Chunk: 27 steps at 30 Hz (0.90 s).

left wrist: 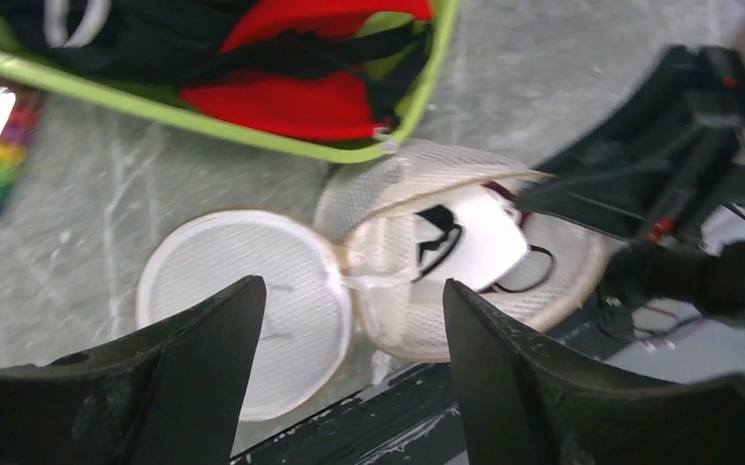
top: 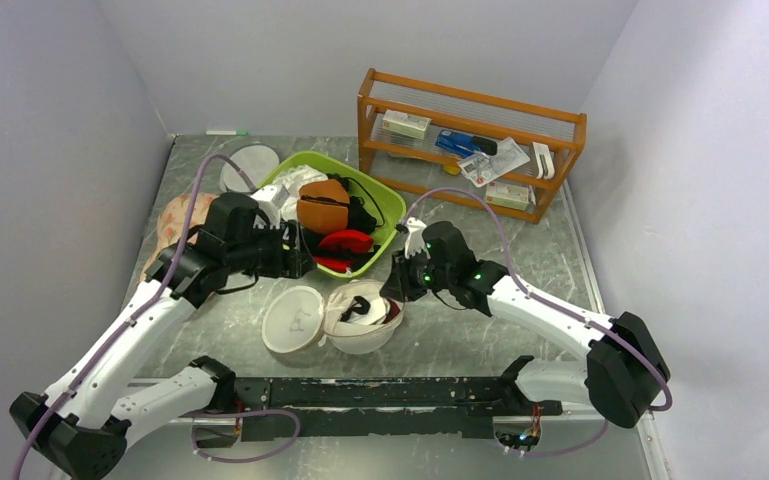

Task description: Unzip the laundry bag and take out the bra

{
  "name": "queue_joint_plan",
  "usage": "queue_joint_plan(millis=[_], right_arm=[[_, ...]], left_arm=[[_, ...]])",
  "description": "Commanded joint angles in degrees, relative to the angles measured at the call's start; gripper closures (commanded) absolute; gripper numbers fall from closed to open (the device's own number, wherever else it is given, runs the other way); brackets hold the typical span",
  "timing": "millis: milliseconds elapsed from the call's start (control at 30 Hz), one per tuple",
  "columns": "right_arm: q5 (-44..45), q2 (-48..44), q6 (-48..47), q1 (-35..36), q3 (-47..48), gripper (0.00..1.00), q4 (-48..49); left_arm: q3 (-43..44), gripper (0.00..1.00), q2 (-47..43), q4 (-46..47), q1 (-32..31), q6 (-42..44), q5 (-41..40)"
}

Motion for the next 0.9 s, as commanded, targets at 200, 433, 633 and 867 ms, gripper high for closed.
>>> queue_joint_plan(millis=[200,433,633,867], right_arm=[[1.09,-0.42,-0.83,0.26,1.78,0.83,-1.12],[1.34,-2.1,0.54,0.69,0.75,0.83,0.23],[1.66,-2.96,0.12,0.65,0.22,0.84,-0.4],[1.52,-2.71,0.14,0.65,-0.22,0.84,0.03]], left_arm=[[4.53,0.3,13.05,6.29,-22.66,5.01,-5.51],[6.7,0.34,23.66,6.05,-28.11,10.05,-14.42],[3.81,0.36,26.7,11.14,-28.49,10.02,-10.93],[2.2,0.47,28.71,13.99,-28.97,9.29,-8.31]])
